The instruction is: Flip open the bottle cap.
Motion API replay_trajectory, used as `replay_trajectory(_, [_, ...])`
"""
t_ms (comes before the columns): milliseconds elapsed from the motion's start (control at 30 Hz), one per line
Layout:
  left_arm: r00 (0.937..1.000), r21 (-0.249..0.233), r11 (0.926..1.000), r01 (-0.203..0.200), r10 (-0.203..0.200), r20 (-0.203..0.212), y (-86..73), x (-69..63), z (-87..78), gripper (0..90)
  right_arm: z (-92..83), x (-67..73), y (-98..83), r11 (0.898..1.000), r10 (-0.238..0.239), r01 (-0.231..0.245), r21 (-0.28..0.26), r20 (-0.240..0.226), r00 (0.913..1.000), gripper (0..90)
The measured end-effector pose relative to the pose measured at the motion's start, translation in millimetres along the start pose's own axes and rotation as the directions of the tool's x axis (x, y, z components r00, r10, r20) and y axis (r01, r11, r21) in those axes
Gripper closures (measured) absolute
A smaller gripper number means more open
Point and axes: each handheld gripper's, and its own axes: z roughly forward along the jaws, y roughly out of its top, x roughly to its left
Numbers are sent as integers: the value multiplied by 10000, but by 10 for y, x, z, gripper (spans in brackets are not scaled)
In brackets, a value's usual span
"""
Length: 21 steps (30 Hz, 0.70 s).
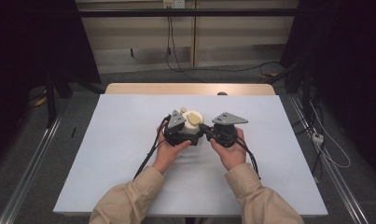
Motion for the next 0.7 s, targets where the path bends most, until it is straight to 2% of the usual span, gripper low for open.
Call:
replay_trajectory(333, [10000, -13, 10000, 30, -30, -9, -1, -2, 1, 52, 14, -9, -2, 9999, 43, -43, 117, 11, 10000, 900])
replay_trajectory(700, [10000, -15, 10000, 37, -37, -24, -1, -2, 1, 52, 17, 14, 60, 10000, -67, 67, -44, -43, 10000, 900])
